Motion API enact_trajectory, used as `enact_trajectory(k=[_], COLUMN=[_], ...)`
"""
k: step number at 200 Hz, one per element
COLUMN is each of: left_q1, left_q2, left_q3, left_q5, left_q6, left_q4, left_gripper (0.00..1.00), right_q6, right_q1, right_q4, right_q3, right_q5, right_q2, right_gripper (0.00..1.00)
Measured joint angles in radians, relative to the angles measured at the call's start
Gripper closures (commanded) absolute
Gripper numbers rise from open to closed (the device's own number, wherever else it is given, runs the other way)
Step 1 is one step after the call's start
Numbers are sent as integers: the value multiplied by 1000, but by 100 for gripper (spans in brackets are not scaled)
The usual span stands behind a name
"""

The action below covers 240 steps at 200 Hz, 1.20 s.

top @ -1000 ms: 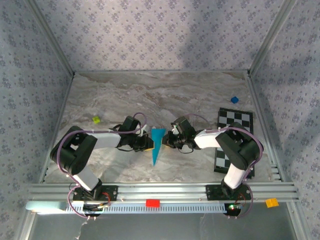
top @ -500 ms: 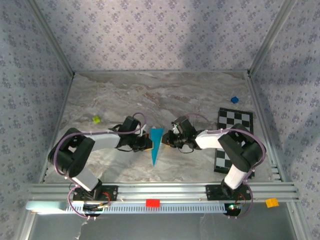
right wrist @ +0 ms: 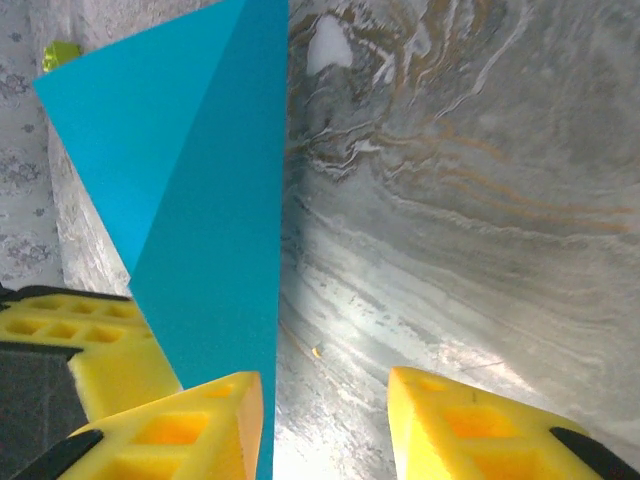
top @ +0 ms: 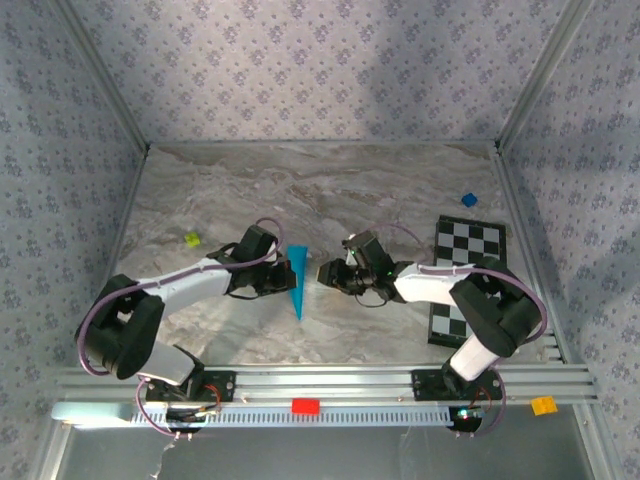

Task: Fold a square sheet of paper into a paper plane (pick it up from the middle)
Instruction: Move a paper plane to the center of the table.

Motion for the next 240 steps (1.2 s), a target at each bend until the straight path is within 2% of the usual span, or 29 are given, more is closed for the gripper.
enact_trajectory(k=[125, 240], left_q1=[-16, -19], left_q2=[0, -1], left_q3=[4, 4], left_q5=[-40, -60], left_q6=[7, 6], left_q4=[-36, -36], left_gripper=[100, 100], right_q6=[7, 10], right_q1=[51, 53], right_q4=[-2, -59], right_q3=[72, 94], right_q5=[12, 50], right_q2=[43, 45], right_gripper=[60, 61])
